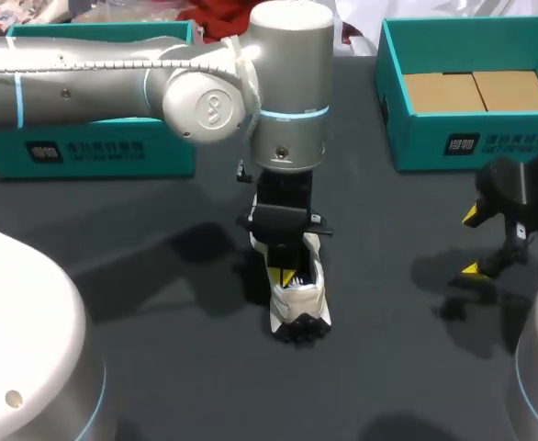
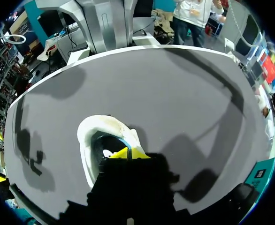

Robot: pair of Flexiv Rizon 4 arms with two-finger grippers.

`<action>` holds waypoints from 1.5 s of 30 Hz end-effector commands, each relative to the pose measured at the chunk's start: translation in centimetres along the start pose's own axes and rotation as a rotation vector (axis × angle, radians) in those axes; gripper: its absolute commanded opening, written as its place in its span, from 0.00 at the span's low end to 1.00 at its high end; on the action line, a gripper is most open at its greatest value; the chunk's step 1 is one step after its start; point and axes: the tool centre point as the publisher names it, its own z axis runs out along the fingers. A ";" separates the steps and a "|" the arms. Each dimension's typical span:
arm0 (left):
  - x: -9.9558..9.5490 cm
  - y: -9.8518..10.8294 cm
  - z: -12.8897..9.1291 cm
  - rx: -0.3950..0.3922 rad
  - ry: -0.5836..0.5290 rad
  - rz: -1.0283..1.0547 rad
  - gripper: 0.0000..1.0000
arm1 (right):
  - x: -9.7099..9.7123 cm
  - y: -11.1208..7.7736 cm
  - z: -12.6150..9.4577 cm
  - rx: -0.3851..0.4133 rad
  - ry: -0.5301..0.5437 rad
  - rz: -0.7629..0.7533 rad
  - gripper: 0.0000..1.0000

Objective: Take the shoe out of the shoebox, open the shoe tongue, remove and reinsert the insole, then place the shoe into the shoebox

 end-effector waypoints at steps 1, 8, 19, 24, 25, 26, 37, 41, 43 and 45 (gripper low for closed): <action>-0.7 0.6 1.5 0.004 0.024 -0.008 0.00 | 0.2 -0.1 0.0 0.000 -0.003 -0.001 1.00; -1.1 1.4 3.4 -0.003 0.018 -0.030 0.00 | 0.2 -0.1 0.0 0.000 -0.003 -0.001 1.00; -0.9 0.3 -0.3 -0.052 -0.104 -0.064 0.00 | 0.2 -0.1 0.0 0.000 -0.003 -0.001 1.00; -0.9 -0.4 0.2 -0.071 0.009 -0.034 0.00 | 0.2 -0.1 0.0 0.000 -0.003 -0.001 1.00; -0.9 -0.3 0.7 -0.074 0.037 -0.037 0.00 | 0.2 -0.1 0.0 0.000 -0.003 -0.001 1.00; -0.9 -0.2 1.2 -0.073 0.052 -0.040 0.00 | 0.2 -0.1 0.0 0.000 -0.003 -0.001 1.00; -1.1 1.7 5.6 -0.097 0.103 -0.099 0.00 | 0.2 -0.1 0.0 0.000 -0.003 -0.001 1.00; -0.9 2.5 6.0 -0.127 0.040 -0.142 0.00 | 0.2 -0.1 0.0 0.000 -0.003 -0.001 1.00; -0.8 2.8 5.5 -0.149 0.015 -0.166 0.00 | 0.2 -0.1 0.0 0.000 -0.003 -0.001 1.00; -0.6 2.6 4.6 -0.163 -0.019 -0.176 0.00 | 0.2 -0.1 0.0 0.000 -0.003 -0.001 1.00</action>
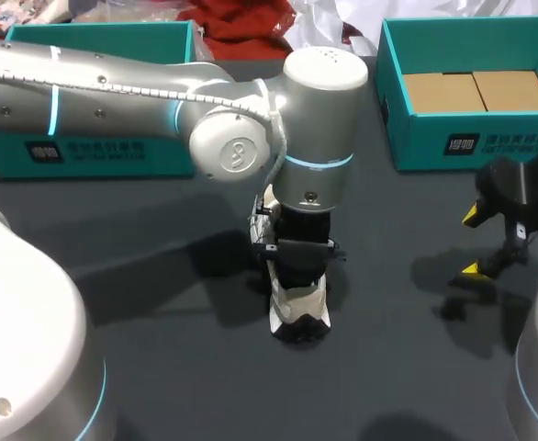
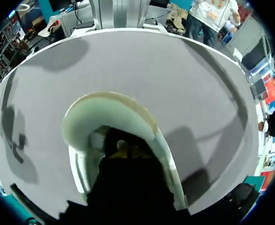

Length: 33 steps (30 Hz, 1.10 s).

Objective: Take the shoe out of the shoebox, open the shoe tongue, remove and reinsert the insole, then place the shoe into the shoebox

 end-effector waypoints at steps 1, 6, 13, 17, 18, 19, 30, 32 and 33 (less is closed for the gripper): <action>0.8 0.4 0.1 -0.034 -0.090 -0.015 0.00 | 0.2 -0.1 0.0 0.000 -0.003 -0.001 1.00; 0.6 -0.8 -2.7 -0.006 -0.167 0.004 0.00 | 0.2 -0.1 0.0 0.000 -0.003 -0.001 1.00; -1.5 -2.1 -2.0 0.065 -0.165 0.052 0.00 | 0.2 -0.1 0.0 0.000 -0.003 -0.001 1.00; -2.3 -1.9 -0.3 0.068 -0.133 0.041 0.00 | 0.2 -0.1 0.0 0.000 -0.003 -0.001 1.00; -2.3 -1.7 0.3 0.057 -0.106 0.027 0.00 | 0.2 -0.1 0.0 0.000 -0.003 -0.001 1.00; -2.3 -1.5 0.7 0.067 -0.106 0.027 0.00 | 0.2 -0.1 0.0 0.000 -0.003 -0.001 1.00; 0.8 0.7 0.2 -0.044 -0.115 -0.083 0.00 | 0.2 -0.1 0.0 0.000 -0.003 -0.001 1.00; 1.3 0.5 -1.0 -0.067 -0.130 -0.086 0.00 | 0.2 -0.1 0.0 0.000 -0.003 -0.001 1.00; 1.5 0.3 -1.6 -0.077 -0.139 -0.084 0.00 | 0.2 -0.1 0.0 0.000 -0.003 -0.001 1.00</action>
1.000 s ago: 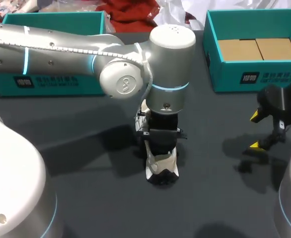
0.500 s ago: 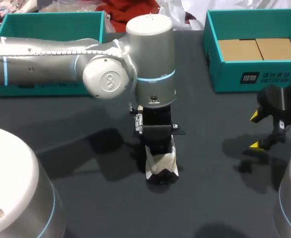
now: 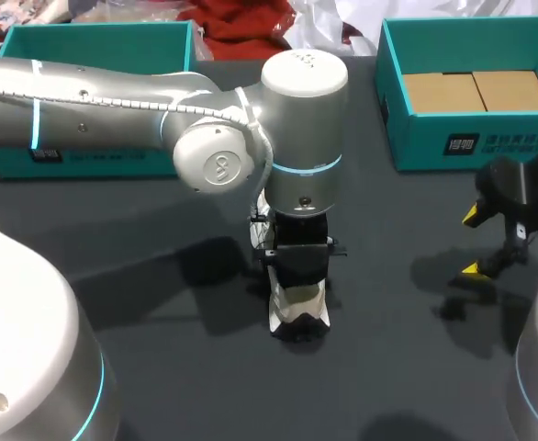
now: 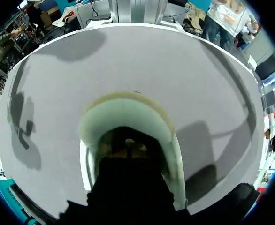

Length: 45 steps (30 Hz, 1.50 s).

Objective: Take the shoe out of the shoebox, open the shoe tongue, remove and reinsert the insole, then place the shoe into the shoebox

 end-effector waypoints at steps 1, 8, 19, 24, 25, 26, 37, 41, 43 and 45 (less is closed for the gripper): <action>1.9 0.2 -1.9 -0.036 -0.056 0.003 0.00 | 0.2 -0.1 0.0 0.000 -0.003 -0.001 1.00; 1.7 -0.8 -5.0 -0.100 -0.094 0.019 0.00 | 0.2 -0.1 0.0 0.000 -0.003 -0.001 1.00; 0.0 0.3 -5.7 -0.260 -0.073 -0.041 0.00 | 0.2 -0.1 0.0 0.000 -0.003 -0.001 1.00; -0.3 1.3 -5.2 -0.307 -0.069 -0.080 0.00 | 0.2 -0.1 0.0 0.000 -0.003 -0.001 1.00; -0.3 1.5 -5.1 -0.311 -0.066 -0.082 0.00 | 0.2 -0.1 0.0 0.000 -0.003 -0.001 1.00; -0.2 1.6 -5.1 -0.310 -0.066 -0.086 0.00 | 0.2 -0.1 0.0 0.000 -0.003 -0.001 1.00; 0.4 2.7 -4.9 -0.318 -0.034 -0.114 0.32 | 0.2 -0.1 0.0 0.000 -0.003 -0.001 1.00; 0.4 2.9 -4.8 -0.309 -0.022 -0.116 0.46 | 0.2 -0.1 0.0 0.000 -0.003 -0.001 1.00; 0.4 2.9 -4.8 -0.302 -0.018 -0.111 0.52 | 0.2 -0.1 0.0 0.000 -0.003 -0.001 1.00; 0.4 2.9 -4.8 -0.298 -0.017 -0.106 0.62 | 0.2 -0.1 0.0 0.000 -0.003 -0.001 1.00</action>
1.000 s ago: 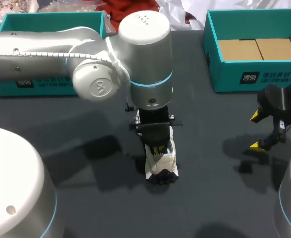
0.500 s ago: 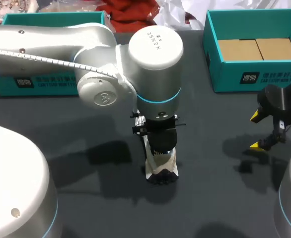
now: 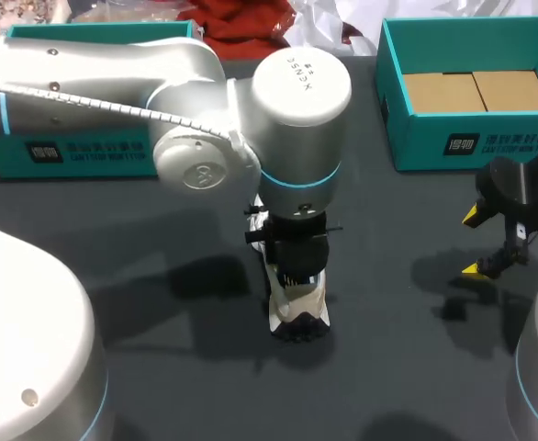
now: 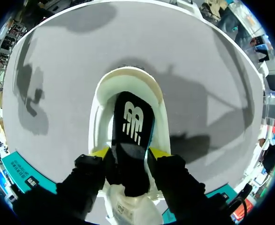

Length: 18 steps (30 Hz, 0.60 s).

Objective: Take the shoe out of the shoebox, open the shoe tongue, remove and reinsert the insole, then place the shoe into the shoebox

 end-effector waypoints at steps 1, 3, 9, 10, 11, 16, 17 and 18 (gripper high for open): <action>-0.3 0.2 0.1 0.009 0.006 0.008 0.69 | 0.2 -0.1 0.0 0.000 -0.003 -0.001 1.00; -0.3 0.3 0.0 0.013 0.009 0.010 0.80 | 0.2 -0.1 0.0 0.000 -0.003 -0.001 1.00; -0.2 0.7 0.2 0.071 -0.003 0.017 0.92 | 0.2 -0.1 0.0 0.000 -0.003 -0.001 1.00; -0.2 0.7 0.2 0.080 -0.007 0.021 0.94 | 0.2 -0.1 0.0 0.000 -0.003 -0.001 1.00; -0.1 0.7 0.1 0.091 -0.012 0.027 0.95 | 0.2 -0.1 0.0 0.000 -0.003 -0.001 1.00; -0.2 1.2 -0.3 0.136 -0.026 0.067 0.96 | 0.2 -0.1 0.0 0.000 -0.003 -0.001 1.00; -0.2 1.3 -0.4 0.147 -0.024 0.078 0.96 | 0.2 -0.1 0.0 0.000 -0.003 -0.001 1.00; -0.3 1.4 -0.4 0.151 -0.023 0.084 0.95 | 0.2 -0.1 0.0 0.000 -0.003 -0.001 1.00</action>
